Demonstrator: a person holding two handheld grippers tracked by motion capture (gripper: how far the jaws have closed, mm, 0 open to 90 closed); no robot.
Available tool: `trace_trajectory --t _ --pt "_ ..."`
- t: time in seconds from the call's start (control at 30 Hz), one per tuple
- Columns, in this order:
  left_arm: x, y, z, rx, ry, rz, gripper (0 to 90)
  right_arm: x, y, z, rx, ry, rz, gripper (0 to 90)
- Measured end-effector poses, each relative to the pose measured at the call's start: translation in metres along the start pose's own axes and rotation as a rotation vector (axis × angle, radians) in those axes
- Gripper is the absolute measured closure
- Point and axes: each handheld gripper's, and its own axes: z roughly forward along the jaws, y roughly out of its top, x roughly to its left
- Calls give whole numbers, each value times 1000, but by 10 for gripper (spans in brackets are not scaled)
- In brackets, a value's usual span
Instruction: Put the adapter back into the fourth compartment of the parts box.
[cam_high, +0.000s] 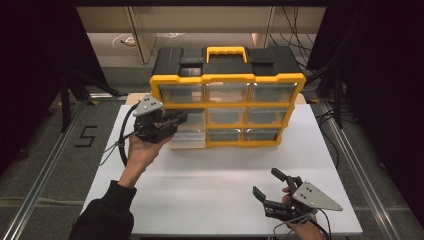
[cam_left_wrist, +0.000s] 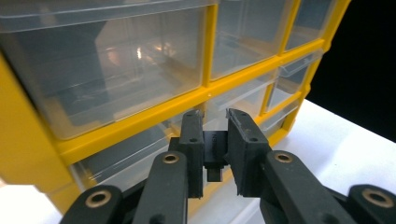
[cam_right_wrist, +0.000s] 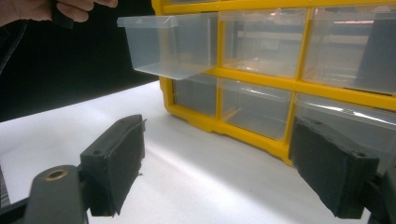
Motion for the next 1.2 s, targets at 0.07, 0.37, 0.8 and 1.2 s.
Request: trace_trajectory --t 0.07,0.37,0.8,1.2 --pt "1 0 0 5 6 0 762 0 0 0 0 0 0 195" --pt "6 -3 0 22 38 3 762 -1 0 -1 -7 -4 2 195" --pt "9 -6 1 40 64 20 693 0 1 -1 -5 -1 -2 196" --pt "1 -4 -6 2 -10 -13 276 0 1 -1 -8 -2 -1 196"
